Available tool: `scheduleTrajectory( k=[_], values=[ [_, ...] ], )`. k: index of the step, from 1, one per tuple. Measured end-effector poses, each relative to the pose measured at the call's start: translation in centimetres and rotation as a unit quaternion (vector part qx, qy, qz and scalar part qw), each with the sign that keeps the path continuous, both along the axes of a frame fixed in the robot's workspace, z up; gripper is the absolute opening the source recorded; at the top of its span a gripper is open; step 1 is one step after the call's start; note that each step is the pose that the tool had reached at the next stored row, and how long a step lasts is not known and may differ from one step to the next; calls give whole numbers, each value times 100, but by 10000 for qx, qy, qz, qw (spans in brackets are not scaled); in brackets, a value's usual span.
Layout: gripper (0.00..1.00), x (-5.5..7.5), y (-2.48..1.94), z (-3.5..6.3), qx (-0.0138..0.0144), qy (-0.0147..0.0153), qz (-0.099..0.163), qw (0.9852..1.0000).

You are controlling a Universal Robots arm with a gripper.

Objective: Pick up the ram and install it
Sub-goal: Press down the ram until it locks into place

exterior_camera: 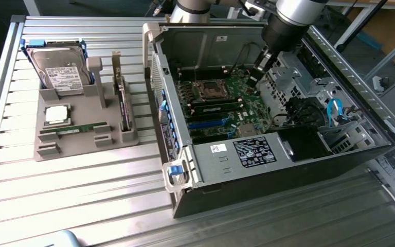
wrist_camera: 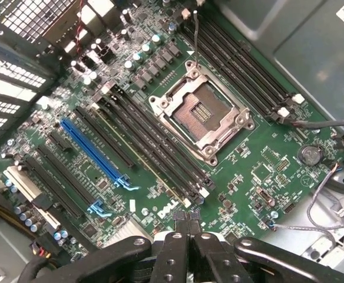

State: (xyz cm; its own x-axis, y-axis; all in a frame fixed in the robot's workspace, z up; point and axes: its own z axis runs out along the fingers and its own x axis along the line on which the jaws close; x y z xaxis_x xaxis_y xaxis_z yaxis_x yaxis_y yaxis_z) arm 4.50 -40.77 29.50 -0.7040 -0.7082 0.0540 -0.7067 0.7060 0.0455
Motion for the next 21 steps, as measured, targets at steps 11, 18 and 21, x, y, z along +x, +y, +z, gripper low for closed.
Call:
scheduleTrajectory(
  k=[11, 18, 21],
  values=[
    [10, 0, 0, -17, 0, 0, -267, 9996],
    [10, 0, 0, -27, 0, 0, -421, 9991],
    [10, 0, 0, -35, 0, 0, -496, 9988]
  ],
)
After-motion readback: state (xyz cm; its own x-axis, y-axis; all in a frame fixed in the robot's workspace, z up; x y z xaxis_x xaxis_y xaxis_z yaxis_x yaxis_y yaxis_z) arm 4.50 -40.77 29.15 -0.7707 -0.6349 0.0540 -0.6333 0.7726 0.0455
